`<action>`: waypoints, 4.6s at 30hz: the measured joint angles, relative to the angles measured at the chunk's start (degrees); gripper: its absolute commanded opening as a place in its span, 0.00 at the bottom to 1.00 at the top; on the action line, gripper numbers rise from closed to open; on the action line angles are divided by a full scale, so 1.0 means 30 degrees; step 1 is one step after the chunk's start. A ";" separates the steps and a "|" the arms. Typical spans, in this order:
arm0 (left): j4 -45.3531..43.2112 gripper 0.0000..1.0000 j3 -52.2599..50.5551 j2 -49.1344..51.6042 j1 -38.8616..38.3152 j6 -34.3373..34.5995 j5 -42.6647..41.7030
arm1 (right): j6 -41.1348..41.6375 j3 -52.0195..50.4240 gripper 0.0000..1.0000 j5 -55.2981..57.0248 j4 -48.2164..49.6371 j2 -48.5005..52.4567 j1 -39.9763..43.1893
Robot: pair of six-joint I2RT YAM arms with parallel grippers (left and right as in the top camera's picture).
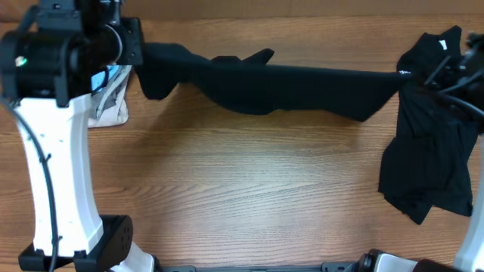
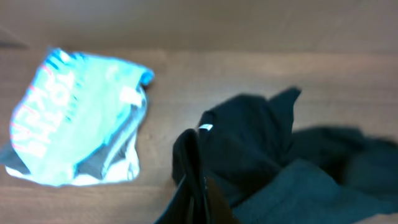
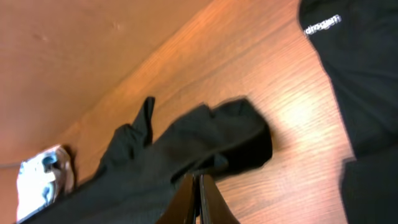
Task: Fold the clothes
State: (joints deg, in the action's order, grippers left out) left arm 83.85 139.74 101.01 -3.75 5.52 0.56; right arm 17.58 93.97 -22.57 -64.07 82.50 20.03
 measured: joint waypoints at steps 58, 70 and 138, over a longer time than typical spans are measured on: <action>-0.1552 0.04 0.4517 0.8961 -0.0226 -0.0342 0.4568 | -0.2572 0.9384 0.04 0.1421 -0.2397 1.0622 -0.2084; -0.8196 0.13 0.4481 1.4498 -0.0226 0.0415 0.4656 | -0.1858 0.9165 0.07 0.3330 0.5727 1.5934 -0.3716; -0.5064 1.00 -2.2782 -0.5734 -0.1683 0.7868 0.1341 | -0.0641 -0.6601 1.00 0.4335 -0.7213 -0.5442 -0.4299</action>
State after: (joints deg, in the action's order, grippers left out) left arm 68.66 71.40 83.81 -8.80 29.12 4.58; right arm 15.66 74.17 -9.56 -85.71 66.17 7.14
